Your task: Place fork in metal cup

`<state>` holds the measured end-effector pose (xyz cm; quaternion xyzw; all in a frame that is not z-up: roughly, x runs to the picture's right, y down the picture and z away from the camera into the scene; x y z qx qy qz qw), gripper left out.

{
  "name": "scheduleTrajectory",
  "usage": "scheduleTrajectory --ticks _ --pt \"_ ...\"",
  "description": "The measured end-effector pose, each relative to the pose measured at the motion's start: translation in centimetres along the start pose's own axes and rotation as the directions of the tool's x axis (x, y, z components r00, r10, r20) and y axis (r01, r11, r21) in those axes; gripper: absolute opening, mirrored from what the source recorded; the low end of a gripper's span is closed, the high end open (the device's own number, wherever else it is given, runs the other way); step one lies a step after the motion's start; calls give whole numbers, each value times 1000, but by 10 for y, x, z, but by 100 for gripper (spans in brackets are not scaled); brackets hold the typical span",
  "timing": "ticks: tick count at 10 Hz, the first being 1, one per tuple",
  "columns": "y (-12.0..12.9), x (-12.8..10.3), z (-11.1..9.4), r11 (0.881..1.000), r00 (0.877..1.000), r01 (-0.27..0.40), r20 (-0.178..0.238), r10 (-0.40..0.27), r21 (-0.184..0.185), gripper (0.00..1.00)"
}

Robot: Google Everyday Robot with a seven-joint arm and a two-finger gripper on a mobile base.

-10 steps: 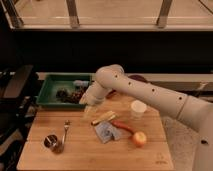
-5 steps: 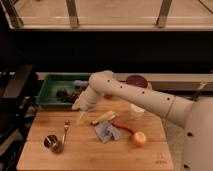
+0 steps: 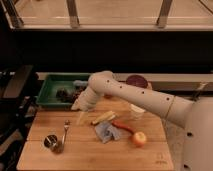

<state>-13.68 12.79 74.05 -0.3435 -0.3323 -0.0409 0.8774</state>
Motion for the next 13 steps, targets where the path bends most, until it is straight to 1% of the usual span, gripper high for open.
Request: scheduleTrajectory --ticks 2,4,5,6,7,9,11,13 --pt "0 -1 2 1000 1000 5 8 -5 -5 65" --pt "-3 3 16 1000 999 -12 35 13 -12 65" --pt "-6 8 30 1000 998 -21 55 22 -13 65" --pt "-10 6 43 1000 997 -23 72 25 -16 65" --pt "-14 1 53 1000 997 -18 79 20 -24 65" --pt "-18 -7 62 999 997 -6 81 9 -36 65" --pt "-19 -8 68 999 996 -7 88 11 -45 65" --pt "-21 -8 81 998 994 -8 107 14 -62 65"
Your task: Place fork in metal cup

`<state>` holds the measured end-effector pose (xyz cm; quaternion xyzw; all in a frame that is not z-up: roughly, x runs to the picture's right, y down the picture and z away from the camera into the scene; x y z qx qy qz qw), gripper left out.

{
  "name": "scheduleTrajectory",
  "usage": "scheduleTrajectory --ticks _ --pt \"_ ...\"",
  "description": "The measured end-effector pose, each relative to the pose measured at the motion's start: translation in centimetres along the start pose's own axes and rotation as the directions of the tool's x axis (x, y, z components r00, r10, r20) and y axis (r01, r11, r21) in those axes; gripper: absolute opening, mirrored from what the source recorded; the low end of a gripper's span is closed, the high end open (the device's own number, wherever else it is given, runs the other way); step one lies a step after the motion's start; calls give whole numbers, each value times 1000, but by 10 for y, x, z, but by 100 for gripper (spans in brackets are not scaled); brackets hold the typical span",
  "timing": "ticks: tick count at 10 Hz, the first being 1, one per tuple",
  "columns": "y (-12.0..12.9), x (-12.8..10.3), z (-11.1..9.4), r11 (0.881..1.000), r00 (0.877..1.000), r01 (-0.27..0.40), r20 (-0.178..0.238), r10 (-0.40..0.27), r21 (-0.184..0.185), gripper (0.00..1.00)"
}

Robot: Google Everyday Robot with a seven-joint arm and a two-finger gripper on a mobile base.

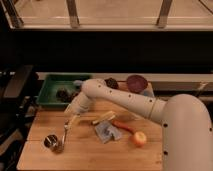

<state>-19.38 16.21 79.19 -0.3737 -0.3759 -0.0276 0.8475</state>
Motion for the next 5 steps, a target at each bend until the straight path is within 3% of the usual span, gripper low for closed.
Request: scheduleTrajectory --ticks 5 --pt "-6 9 21 1000 997 -18 77 19 -11 65"
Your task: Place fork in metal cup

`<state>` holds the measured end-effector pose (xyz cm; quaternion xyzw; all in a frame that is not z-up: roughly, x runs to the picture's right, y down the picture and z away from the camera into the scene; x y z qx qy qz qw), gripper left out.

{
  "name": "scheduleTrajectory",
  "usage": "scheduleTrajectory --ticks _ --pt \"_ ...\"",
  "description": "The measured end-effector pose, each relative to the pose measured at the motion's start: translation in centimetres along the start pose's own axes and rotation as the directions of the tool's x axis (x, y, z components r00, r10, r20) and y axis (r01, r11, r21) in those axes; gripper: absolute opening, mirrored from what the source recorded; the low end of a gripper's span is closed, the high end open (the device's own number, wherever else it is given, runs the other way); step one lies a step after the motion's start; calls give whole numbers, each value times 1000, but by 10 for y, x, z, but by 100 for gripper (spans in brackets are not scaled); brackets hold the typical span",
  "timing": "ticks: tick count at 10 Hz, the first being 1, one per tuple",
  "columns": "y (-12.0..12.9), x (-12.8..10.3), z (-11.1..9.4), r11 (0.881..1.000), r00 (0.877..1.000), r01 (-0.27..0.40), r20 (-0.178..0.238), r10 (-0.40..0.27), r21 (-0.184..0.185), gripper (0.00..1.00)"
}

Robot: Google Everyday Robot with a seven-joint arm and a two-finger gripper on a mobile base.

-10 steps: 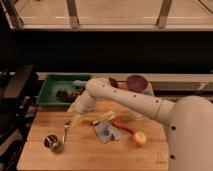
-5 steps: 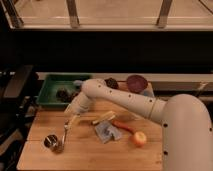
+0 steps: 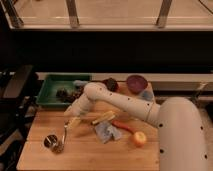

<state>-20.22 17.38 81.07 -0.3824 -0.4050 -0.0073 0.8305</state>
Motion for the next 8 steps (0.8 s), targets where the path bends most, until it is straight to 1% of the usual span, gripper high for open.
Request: scheduleTrajectory --ticks 3,6,8 --pt "-3 -2 11 1000 1000 6 25 -6 -12 65" --pt "-7 2 18 1000 999 -1 47 2 -12 65" --pt "-10 8 24 1000 997 -17 80 18 -10 65"
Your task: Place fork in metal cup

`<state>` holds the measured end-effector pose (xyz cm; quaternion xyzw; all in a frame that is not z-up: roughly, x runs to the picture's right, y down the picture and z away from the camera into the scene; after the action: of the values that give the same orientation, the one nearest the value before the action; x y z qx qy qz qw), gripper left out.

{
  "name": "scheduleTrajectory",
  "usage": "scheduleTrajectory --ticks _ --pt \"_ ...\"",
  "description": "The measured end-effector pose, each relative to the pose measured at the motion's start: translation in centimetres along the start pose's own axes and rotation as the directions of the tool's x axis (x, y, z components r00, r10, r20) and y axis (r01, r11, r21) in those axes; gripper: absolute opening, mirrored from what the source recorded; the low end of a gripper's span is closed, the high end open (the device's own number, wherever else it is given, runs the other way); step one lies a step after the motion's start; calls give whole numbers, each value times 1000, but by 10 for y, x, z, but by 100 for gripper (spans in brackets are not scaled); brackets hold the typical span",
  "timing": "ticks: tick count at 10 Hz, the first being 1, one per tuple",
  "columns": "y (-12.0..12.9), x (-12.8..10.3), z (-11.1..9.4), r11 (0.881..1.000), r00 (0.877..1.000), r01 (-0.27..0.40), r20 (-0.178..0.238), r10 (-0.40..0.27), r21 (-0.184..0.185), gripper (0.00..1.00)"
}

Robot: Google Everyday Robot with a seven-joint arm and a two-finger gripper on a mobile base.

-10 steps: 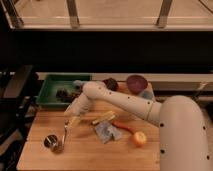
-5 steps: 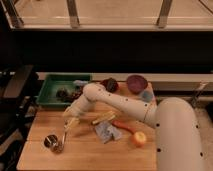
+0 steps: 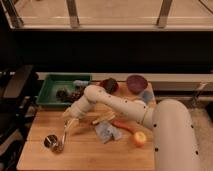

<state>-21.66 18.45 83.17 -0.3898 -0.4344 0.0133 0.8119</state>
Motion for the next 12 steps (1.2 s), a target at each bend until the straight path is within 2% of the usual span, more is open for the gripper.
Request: scheduleTrajectory --ticks 10,12 --pt "-7 16 28 999 996 -37 79 39 -24 64" --pt "-7 16 28 999 996 -38 80 40 -24 50"
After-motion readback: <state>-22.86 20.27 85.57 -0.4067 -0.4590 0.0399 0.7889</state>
